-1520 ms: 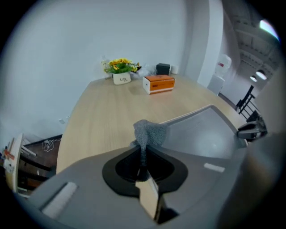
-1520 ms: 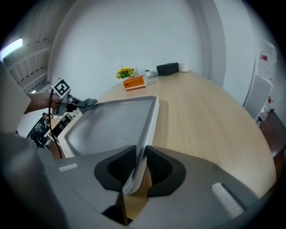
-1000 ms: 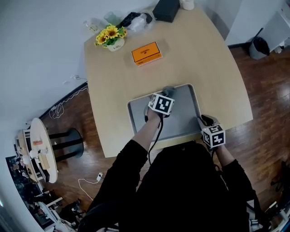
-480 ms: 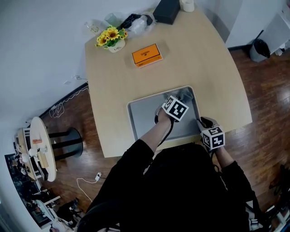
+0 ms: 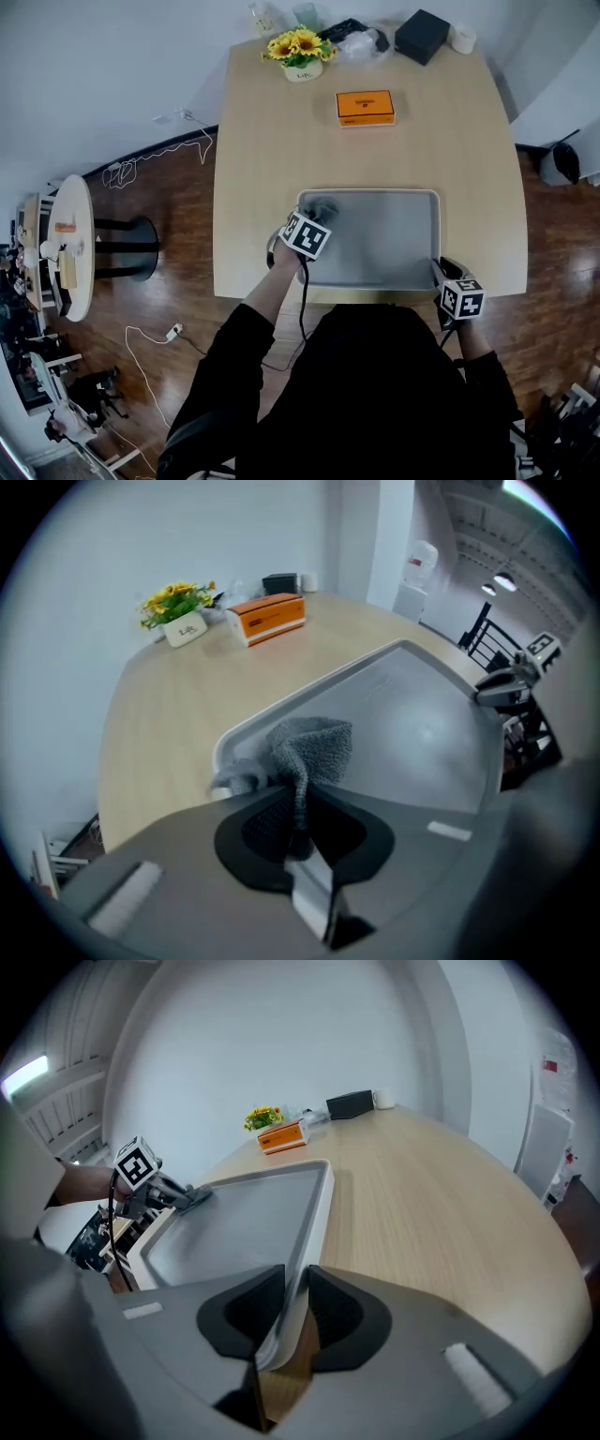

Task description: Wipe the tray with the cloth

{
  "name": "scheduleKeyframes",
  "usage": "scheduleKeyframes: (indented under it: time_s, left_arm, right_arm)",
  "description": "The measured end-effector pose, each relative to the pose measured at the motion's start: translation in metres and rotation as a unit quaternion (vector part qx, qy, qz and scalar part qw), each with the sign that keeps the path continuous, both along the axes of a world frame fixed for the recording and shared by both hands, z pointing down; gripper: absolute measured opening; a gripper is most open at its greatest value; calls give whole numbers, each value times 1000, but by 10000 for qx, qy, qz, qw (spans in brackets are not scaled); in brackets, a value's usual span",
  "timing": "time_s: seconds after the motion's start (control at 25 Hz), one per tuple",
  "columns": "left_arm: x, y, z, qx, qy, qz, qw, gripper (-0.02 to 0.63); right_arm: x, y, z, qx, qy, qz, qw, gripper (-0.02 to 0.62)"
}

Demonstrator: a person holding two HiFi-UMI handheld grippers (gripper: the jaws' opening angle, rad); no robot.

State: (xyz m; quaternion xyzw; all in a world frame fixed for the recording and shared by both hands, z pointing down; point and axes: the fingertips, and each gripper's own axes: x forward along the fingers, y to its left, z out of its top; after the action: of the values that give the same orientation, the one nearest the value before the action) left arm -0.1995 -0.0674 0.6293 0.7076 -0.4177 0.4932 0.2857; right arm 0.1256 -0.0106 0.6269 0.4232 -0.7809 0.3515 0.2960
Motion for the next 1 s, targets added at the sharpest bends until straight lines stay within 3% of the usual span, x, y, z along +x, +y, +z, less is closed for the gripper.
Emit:
scheduleKeyframes:
  time_s: [0.16,0.28,0.4,0.52,0.68,0.84,1.0]
  left_arm:
    - [-23,6,-1,58,69,-140,9999,3]
    - [-16,7,2,113,-258,136,9995,3]
    - [6,5,0,107,-254,472,9985,3]
    - [50,-2,-3,90,-114,876,9960,3]
    - [138,-12,-3,36,91,1588,9873,3]
    - [226,-17,-1,25,33,2541,9672,3]
    - [279,-21,-1,202,-256,3180,9475,3]
  right_arm:
    - [-3,-2,2,-37,126,3,9999,83]
    - [-5,-1,2,-37,162,19,9999,81]
    - [-8,1,-1,17,159,96,9998,81]
    - [-11,1,-3,85,129,154,9998,80]
    - [-10,-1,-2,153,13,186,9997,80]
    - [-11,-1,0,189,-117,239,9995,81]
    - [-9,0,-2,156,-127,186,9996,81]
